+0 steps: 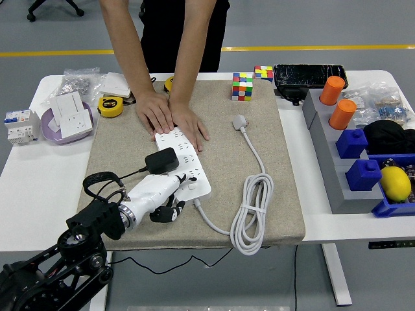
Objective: Pick up the plug,place it near the board,insert it into the board,press the button
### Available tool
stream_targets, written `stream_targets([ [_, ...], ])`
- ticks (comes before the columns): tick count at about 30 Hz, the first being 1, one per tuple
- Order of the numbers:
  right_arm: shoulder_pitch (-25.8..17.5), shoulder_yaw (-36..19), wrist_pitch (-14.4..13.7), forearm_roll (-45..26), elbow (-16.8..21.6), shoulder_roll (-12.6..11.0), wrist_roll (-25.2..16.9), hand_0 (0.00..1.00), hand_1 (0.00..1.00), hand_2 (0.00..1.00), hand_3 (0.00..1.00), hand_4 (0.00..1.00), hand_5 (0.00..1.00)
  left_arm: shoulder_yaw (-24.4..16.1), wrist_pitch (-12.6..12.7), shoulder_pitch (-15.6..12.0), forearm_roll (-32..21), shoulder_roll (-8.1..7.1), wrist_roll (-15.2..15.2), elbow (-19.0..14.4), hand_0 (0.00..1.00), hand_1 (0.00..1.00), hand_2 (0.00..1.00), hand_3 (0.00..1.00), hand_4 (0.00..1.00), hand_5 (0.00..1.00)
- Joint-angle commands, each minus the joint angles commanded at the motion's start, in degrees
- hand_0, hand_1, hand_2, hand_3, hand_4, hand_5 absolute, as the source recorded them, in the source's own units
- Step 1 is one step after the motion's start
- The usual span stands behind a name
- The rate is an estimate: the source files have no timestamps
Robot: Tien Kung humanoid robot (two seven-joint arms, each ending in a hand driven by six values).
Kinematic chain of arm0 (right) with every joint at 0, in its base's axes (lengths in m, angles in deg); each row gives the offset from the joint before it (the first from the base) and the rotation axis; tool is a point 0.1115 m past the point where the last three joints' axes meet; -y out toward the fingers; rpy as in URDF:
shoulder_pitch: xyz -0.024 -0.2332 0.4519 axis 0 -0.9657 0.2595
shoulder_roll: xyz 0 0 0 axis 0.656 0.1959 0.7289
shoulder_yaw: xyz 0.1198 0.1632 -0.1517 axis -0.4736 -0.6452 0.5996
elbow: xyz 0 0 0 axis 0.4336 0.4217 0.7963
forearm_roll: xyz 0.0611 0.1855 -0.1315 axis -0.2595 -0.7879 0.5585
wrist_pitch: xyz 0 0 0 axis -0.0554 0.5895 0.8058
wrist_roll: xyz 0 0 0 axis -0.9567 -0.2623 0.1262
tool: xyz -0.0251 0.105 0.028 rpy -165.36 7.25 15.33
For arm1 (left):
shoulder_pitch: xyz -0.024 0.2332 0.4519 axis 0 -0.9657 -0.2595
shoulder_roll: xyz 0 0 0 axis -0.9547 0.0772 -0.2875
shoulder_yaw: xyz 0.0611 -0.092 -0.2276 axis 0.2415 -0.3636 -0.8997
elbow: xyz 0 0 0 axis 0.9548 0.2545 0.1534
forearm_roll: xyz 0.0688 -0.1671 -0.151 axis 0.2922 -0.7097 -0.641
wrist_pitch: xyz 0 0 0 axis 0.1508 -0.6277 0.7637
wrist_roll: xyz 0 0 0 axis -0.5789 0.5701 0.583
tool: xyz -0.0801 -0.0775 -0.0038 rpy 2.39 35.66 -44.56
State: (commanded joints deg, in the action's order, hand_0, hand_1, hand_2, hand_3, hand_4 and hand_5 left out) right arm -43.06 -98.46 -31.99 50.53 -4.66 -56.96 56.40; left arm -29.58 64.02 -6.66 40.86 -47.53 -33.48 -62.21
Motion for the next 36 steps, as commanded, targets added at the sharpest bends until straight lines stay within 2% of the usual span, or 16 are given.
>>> stream_targets([
  [9, 0.08, -0.41, -0.01, 0.09, 0.0, 0.07, 0.02, 0.86, 0.717, 0.71, 0.688, 0.998, 0.665, -1.06, -1.14, -0.34, 0.01, -0.56, -0.55, -2.6, 0.142, 0.029, 0.151, 0.865, 0.515, 0.002],
  [18, 0.08, -0.47, -0.05, -0.03, 0.0, 0.13, -0.01, 0.86, 0.717, 0.711, 0.688, 0.998, 0.665, -1.12, -2.06, -1.14, -0.18, -1.47, -0.96, -3.43, 0.142, 0.029, 0.152, 0.842, 0.512, 0.002],
  [36, 0.06, -0.79, -0.01, 0.32, 0.0, 0.12, 0.03, 0.86, 0.717, 0.71, 0.686, 0.998, 0.666, -0.5, -2.0, -1.32, -0.13, -1.14, -0.99, -2.09, 0.143, 0.029, 0.151, 0.821, 0.514, 0.002],
])
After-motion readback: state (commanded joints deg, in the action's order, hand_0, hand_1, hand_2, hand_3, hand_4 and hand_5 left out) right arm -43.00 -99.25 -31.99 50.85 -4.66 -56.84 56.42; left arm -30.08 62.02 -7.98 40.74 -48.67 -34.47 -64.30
